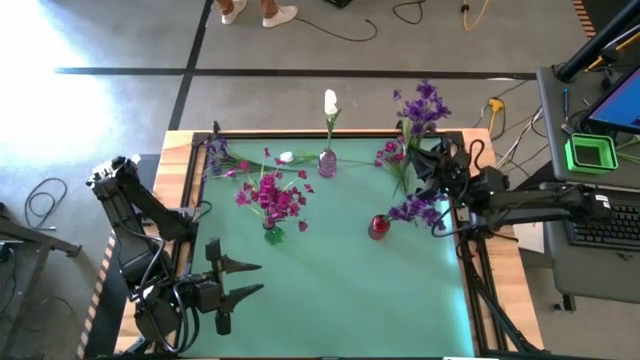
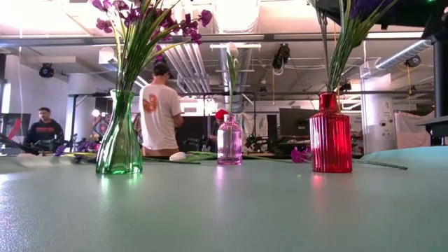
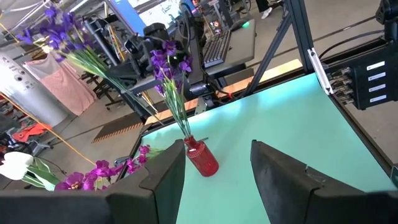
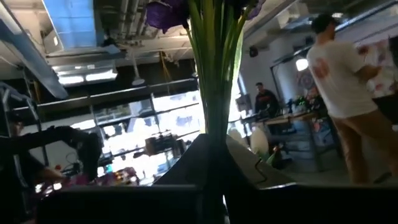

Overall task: Sort flowers into vase by color
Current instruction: Put the bottom violet flowers into the red flower vase

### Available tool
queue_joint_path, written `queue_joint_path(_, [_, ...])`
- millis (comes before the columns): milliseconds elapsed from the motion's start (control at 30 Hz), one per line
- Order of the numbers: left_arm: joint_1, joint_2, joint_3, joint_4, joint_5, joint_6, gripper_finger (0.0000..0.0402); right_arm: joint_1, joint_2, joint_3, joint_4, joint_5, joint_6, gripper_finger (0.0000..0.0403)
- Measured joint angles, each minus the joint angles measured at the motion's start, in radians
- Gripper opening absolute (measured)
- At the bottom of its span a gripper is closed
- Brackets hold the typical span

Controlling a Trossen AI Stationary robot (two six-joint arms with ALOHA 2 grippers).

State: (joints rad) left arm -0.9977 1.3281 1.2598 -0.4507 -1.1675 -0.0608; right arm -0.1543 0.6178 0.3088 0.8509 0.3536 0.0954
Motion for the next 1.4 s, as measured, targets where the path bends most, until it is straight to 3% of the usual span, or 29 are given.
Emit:
queue_joint_path(333, [0.000,0.000,0.000,0.001,-0.001,0.013,0.0169,0.001,0.063,-0.064,0.169,-0.074,0.050,0.0017])
queue_joint_path(767, [0.000,0.000,0.000,0.001,-0.002,0.026,0.0169,0.001,0.219,0.033,0.153,-0.179,0.081,0.0016])
queue_joint_path(933, [0.000,0.000,0.000,0.000,-0.002,0.026,0.0169,0.001,0.224,0.052,0.061,-0.218,0.090,0.0016])
queue_joint_path(1067, [0.000,0.000,0.000,-0.001,-0.002,0.026,0.0169,0.002,0.222,0.045,0.073,-0.278,0.103,0.0021])
queue_joint_path(1400, [0.000,0.000,0.000,-0.002,-0.001,0.026,0.0169,0.002,0.250,0.036,0.072,-0.310,0.107,0.0019])
